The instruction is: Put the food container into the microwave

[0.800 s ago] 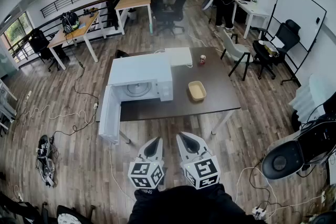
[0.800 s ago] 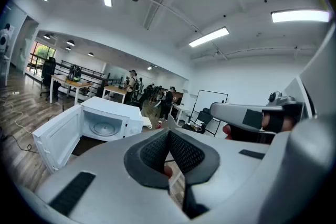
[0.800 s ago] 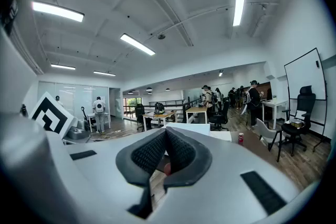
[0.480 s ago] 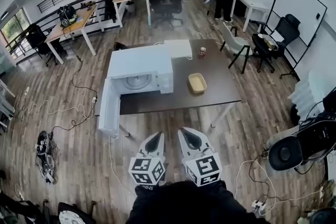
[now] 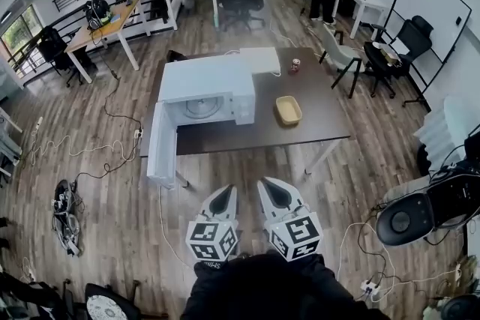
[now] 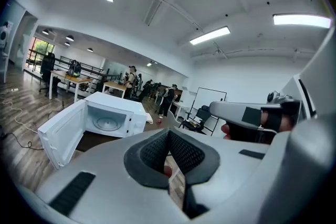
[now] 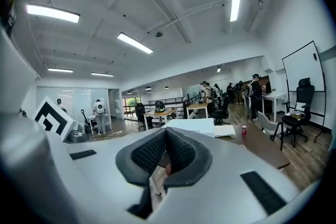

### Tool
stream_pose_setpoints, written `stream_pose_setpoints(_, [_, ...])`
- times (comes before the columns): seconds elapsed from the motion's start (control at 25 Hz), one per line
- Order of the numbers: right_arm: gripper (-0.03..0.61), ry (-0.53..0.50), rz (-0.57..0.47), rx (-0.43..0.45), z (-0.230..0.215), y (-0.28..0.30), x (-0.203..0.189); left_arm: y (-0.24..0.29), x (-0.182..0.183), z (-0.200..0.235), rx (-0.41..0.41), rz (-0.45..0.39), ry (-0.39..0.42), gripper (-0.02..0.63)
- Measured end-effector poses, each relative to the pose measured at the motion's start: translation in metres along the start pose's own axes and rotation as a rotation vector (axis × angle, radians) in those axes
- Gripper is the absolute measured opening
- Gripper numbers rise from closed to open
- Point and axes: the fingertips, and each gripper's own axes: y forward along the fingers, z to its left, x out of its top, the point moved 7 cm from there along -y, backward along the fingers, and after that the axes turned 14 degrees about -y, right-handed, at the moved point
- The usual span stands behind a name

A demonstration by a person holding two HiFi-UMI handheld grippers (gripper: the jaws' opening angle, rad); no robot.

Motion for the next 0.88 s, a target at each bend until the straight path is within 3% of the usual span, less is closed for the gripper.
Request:
stream_pose_setpoints(0.24, [0.023, -0.002, 0.046, 0.027, 0.025, 0.015, -0.012, -0.019, -0.007, 0.032, 0.038, 0.021, -0.027, 0.032])
stream_pose_setpoints(0.56, [0.023, -0.012, 0.133, -0.007, 0.036, 0.022, -0.036, -0.034, -0.023, 0.063, 0.057, 0.062, -0.07, 0.032])
stream_pose_setpoints(0.88, [0.023, -0.019, 0.151, -0.008, 0.043, 0.031, -0.04, -0.035, -0.022, 0.078, 0.056, 0.056, -0.09, 0.032])
